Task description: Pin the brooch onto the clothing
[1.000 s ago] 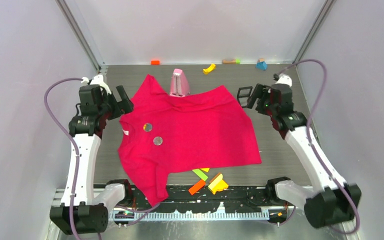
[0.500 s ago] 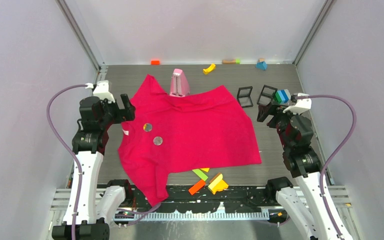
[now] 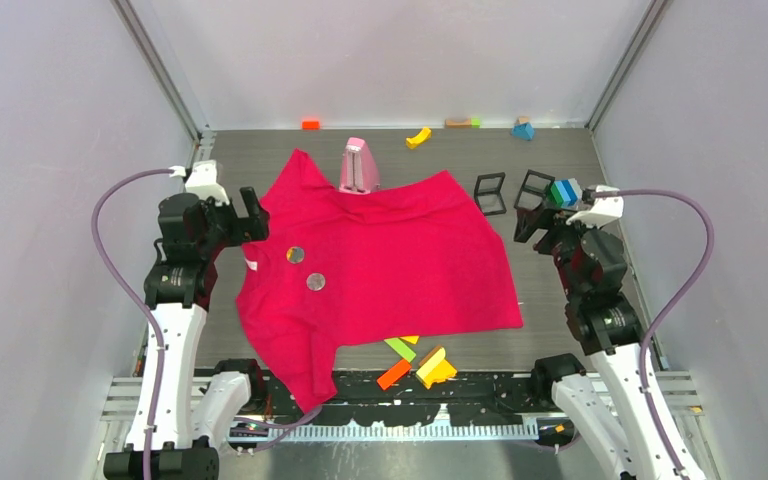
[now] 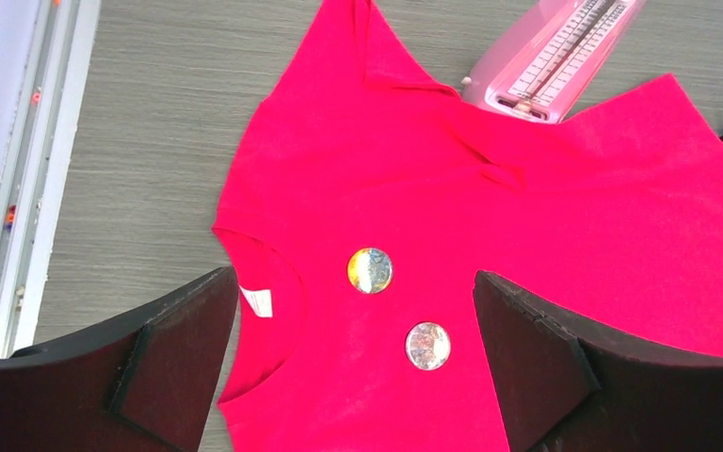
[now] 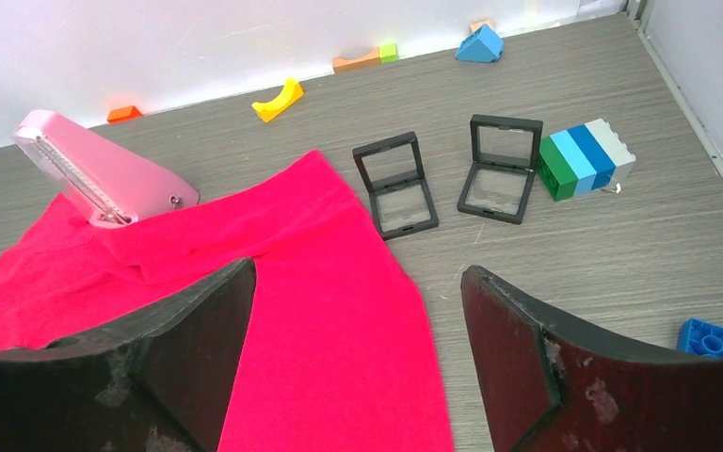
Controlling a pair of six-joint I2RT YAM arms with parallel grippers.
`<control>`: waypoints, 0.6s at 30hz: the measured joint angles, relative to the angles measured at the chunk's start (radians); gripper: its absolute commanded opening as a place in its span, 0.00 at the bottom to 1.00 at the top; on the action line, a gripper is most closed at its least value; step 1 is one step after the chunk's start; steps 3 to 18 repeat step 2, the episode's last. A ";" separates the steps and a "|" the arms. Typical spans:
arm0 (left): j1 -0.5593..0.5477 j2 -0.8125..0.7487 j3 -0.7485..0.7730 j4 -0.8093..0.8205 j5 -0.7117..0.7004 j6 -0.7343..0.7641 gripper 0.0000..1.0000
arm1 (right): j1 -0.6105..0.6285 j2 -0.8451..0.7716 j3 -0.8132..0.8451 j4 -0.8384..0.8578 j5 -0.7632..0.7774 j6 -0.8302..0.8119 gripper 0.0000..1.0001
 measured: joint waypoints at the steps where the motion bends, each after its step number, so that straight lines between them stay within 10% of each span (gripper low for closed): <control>1: 0.000 0.000 0.000 0.000 0.000 0.002 1.00 | 0.000 -0.005 0.000 0.000 0.001 0.000 0.85; 18: 0.000 -0.001 -0.002 0.001 0.000 0.005 1.00 | 0.000 -0.008 -0.001 0.000 0.002 0.000 0.86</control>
